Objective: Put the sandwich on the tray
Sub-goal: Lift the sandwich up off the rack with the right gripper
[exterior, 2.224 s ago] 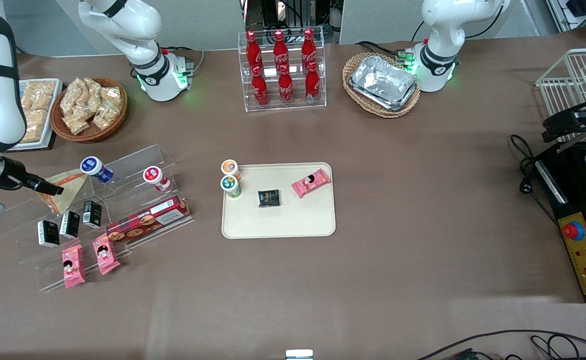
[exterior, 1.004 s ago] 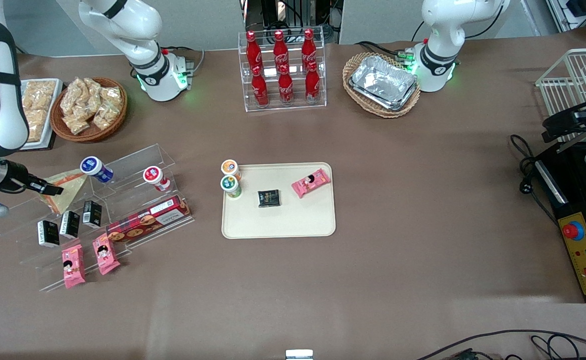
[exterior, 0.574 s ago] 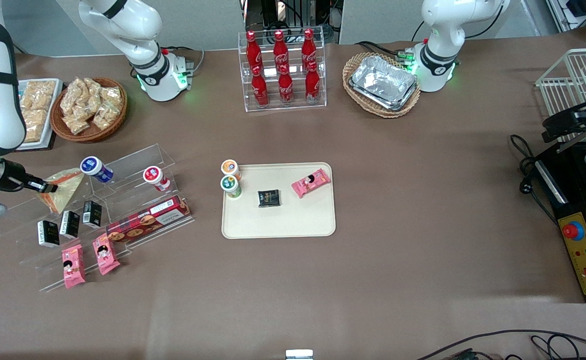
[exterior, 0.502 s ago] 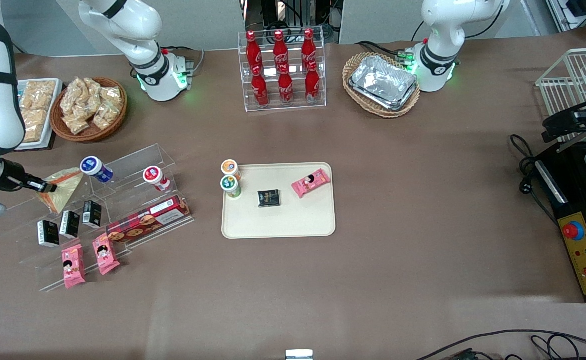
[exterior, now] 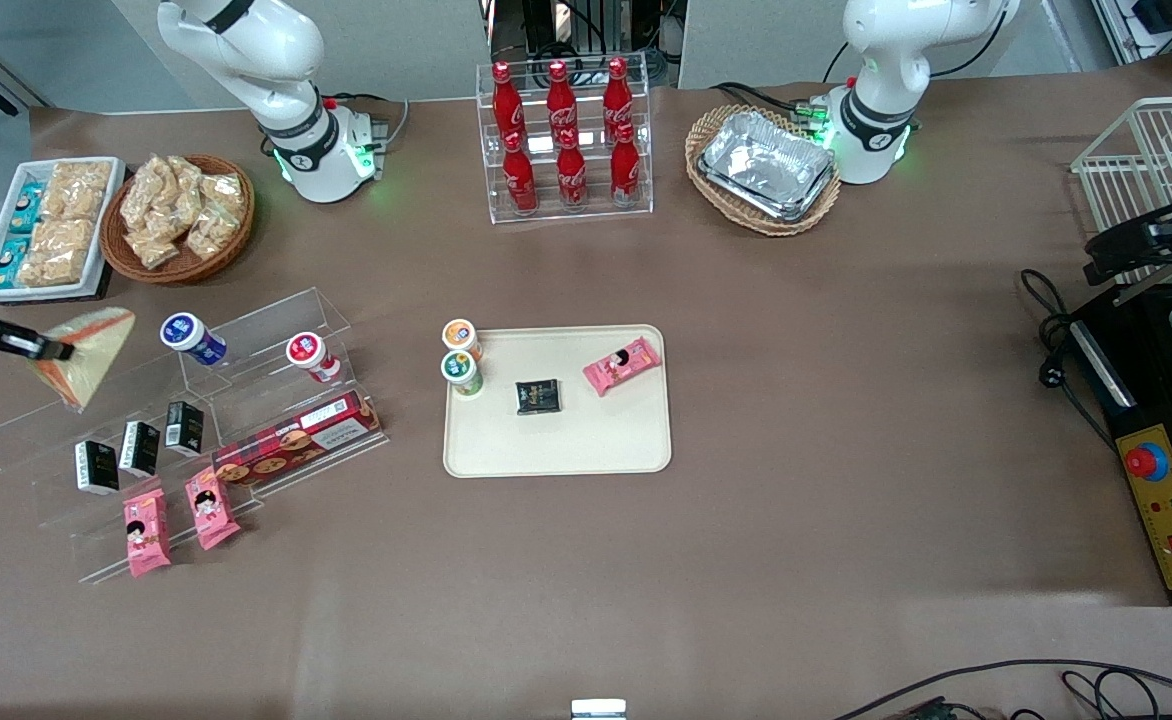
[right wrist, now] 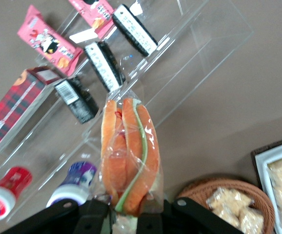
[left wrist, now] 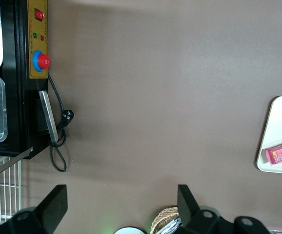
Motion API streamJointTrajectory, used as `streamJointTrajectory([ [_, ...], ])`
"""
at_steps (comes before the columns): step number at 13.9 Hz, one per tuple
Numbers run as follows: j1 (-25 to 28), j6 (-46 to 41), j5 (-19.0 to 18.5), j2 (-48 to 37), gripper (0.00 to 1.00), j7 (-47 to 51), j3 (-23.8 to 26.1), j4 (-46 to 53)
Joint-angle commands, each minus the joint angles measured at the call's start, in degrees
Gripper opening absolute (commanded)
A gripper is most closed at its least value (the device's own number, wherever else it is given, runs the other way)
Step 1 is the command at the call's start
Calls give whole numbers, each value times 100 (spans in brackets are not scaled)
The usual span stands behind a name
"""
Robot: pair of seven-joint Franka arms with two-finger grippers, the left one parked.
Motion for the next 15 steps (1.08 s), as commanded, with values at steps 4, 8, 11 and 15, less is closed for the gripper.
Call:
streamJointTrajectory([
  [4,448,-1390,45,-14,0,739,90,909],
  [8,1063,-1637,538,-163,0,2222,81,909],
  [11,1494,-1646,547,-190,0,3093,81,901],
  [15,2153,-1603,704,-182,0,4384,81,901],
])
